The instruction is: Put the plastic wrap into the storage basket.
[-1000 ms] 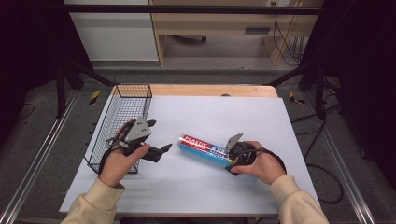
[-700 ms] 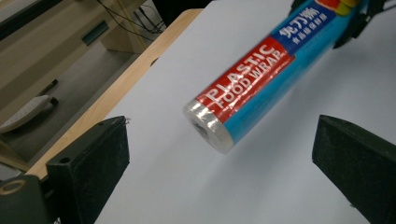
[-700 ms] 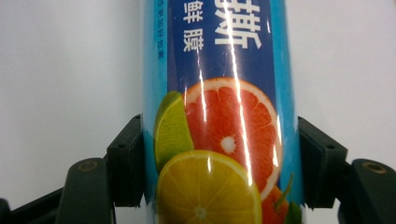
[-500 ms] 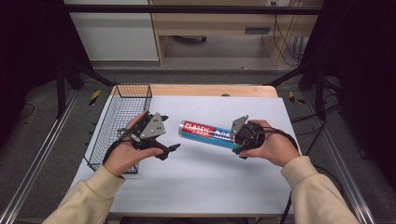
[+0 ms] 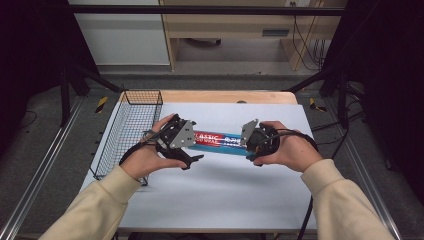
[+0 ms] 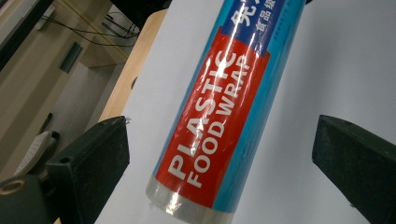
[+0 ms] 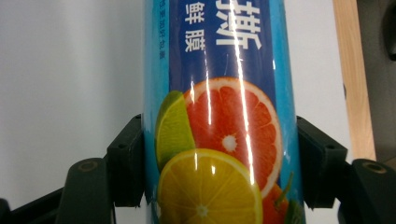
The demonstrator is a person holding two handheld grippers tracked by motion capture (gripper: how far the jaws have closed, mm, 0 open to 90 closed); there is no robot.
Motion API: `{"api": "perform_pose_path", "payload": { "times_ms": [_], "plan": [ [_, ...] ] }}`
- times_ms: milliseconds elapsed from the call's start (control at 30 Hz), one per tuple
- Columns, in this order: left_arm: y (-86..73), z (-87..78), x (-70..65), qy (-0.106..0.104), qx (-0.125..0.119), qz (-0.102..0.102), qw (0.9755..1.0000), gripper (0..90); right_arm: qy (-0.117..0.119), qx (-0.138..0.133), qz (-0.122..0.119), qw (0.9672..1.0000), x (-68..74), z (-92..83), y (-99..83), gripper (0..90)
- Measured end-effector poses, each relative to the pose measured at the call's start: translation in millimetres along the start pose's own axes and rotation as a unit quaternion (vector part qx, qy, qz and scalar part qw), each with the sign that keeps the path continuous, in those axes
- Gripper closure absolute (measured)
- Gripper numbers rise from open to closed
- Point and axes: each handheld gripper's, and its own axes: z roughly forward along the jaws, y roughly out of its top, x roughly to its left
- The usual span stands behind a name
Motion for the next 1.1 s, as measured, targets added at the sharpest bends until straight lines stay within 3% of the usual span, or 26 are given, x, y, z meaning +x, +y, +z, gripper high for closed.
{"api": "perform_pose_path", "payload": {
  "times_ms": [533, 667, 833, 967, 1100],
  "plan": [
    [8.2, 21.8, 10.4, 0.005, 0.030, 0.028, 0.9992, 5.2, -0.018, 0.012, -0.040, 0.9989, -4.4, -19.3, 21.4, 31.6],
    [11.1, 25.1, 9.8, -0.004, 0.031, 0.033, 0.9990, 6.3, -0.021, 0.015, -0.049, 0.9985, -2.7, -21.8, 25.6, 31.7],
    [12.1, 28.2, 9.5, -0.017, 0.043, 0.048, 0.9978, 8.9, -0.019, 0.005, -0.060, 0.9980, -1.2, -25.1, 30.3, 31.7],
    [13.6, 29.1, 9.3, -0.026, 0.063, 0.071, 0.9952, 12.7, -0.023, -0.001, -0.067, 0.9975, 0.2, -28.7, 35.5, 31.7],
    [13.3, 28.4, 10.4, -0.023, 0.067, 0.072, 0.9949, 16.2, -0.029, 0.000, -0.073, 0.9969, 0.6, -30.0, 38.6, 31.8]
  ]
}}
